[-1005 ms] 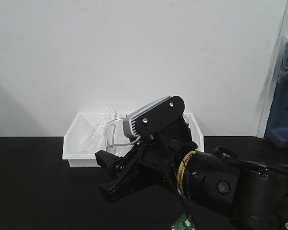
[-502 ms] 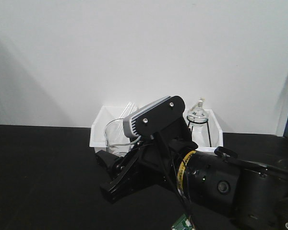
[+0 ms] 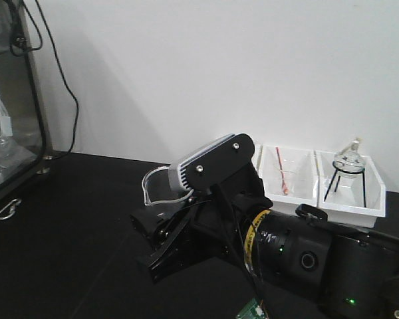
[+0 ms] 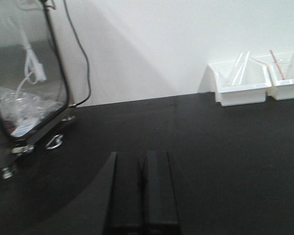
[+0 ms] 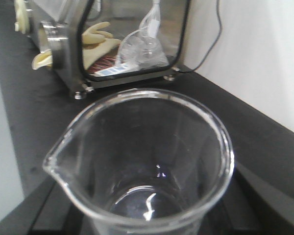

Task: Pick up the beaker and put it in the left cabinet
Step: 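Hold the beaker in the right gripper while the base drives to the cabinet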

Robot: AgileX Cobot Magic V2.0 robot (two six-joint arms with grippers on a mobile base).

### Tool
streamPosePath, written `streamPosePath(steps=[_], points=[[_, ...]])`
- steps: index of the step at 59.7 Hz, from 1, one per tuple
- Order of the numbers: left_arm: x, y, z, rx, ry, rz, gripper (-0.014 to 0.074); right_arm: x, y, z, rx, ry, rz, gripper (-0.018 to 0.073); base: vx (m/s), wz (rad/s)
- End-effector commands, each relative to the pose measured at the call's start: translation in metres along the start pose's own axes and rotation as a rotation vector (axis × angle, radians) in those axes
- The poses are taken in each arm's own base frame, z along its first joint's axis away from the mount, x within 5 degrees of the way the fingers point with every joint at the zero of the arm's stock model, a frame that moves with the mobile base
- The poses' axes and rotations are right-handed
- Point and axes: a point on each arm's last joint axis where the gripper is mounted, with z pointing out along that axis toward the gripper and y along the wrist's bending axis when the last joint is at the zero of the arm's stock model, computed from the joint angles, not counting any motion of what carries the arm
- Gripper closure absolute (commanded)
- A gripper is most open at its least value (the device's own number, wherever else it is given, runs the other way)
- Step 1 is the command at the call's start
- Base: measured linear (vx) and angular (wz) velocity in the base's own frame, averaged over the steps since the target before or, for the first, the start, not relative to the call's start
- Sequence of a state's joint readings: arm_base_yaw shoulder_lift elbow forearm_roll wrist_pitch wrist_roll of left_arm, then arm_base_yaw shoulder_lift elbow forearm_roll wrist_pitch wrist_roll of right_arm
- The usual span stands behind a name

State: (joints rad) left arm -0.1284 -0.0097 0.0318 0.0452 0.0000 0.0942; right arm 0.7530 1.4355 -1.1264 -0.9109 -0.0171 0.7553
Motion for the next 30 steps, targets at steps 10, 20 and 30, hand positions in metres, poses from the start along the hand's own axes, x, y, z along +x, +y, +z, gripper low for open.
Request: streamPosePath(steps=[10,20,30], points=[[-0.0026,0.0,-0.0013,-0.007,-0.077,-0.006,0.0595,-0.0261,-0.0016,-0.0134,-0.017,-0.108,0.003,0.0561,-0.08,0.33],[-0.0026,0.0,-0.0013,-0.007,-0.077,-0.006,0.0595,-0.0261,-0.0016,-0.0134,-0.017,-0.108,0.003,0.0561,-0.08,0.36],[-0.0026,0.0,-0.0013,-0.007,-0.077,-0.006,0.0595,-0.0261,-0.0016,-0.0134,-0.017,-0.108,0.003,0.0561,-0.06,0.46]])
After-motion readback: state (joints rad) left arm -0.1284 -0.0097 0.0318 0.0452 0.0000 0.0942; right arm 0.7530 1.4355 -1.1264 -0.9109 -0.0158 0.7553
